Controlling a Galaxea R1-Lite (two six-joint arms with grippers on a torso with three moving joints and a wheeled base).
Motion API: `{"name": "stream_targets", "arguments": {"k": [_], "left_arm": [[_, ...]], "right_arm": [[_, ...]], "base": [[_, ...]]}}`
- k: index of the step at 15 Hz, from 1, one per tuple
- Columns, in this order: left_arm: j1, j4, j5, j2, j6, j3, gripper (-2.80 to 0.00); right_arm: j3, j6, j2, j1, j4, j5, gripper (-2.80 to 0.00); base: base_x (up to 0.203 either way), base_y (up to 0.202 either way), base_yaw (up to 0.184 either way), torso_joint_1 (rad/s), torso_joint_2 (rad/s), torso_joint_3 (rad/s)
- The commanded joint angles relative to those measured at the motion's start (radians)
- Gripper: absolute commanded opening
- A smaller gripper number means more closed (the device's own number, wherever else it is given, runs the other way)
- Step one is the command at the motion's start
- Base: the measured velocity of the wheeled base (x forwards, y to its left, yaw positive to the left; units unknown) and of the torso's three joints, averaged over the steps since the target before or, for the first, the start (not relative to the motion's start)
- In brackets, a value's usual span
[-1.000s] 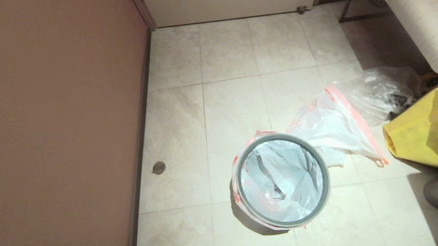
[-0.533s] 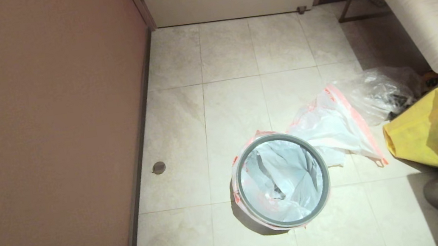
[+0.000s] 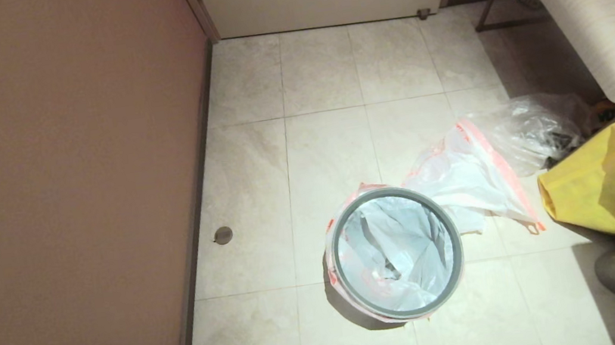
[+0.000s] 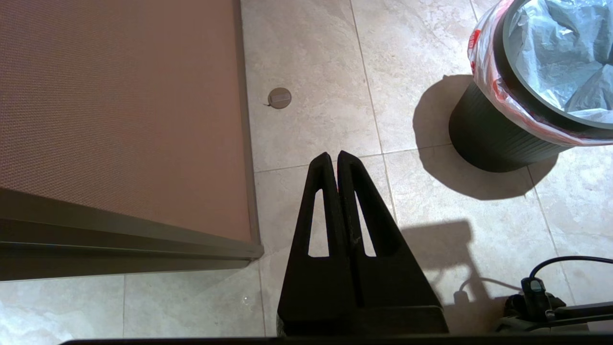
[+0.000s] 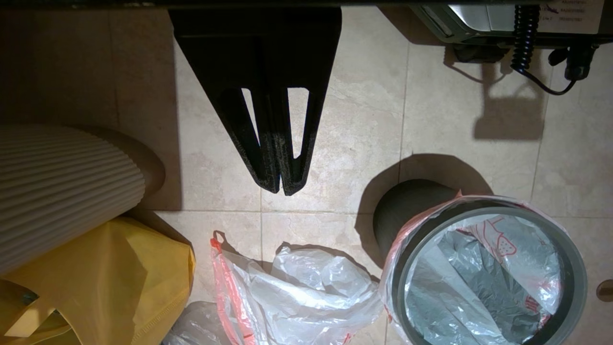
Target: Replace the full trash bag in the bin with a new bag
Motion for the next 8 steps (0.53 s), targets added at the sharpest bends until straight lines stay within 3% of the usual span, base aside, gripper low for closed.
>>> {"name": "stream_targets", "arguments": {"k": [1, 8], "left_arm": [[0.000, 0.000, 0.000, 0.001, 0.001, 0.000, -2.80], [0.000, 0.000, 0.000, 0.001, 0.001, 0.000, -2.80]], "right_arm": [[-0.001, 0.000, 0.003, 0.001, 0.002, 0.000, -2.80], [-0.001, 0.013, 0.003, 0.000, 0.000, -0.010, -2.80]], "base": [[0.000, 0.000, 0.000, 0.000, 0.00, 0.000], [0.000, 0.000, 0.000, 0.000, 0.00, 0.000]]}}
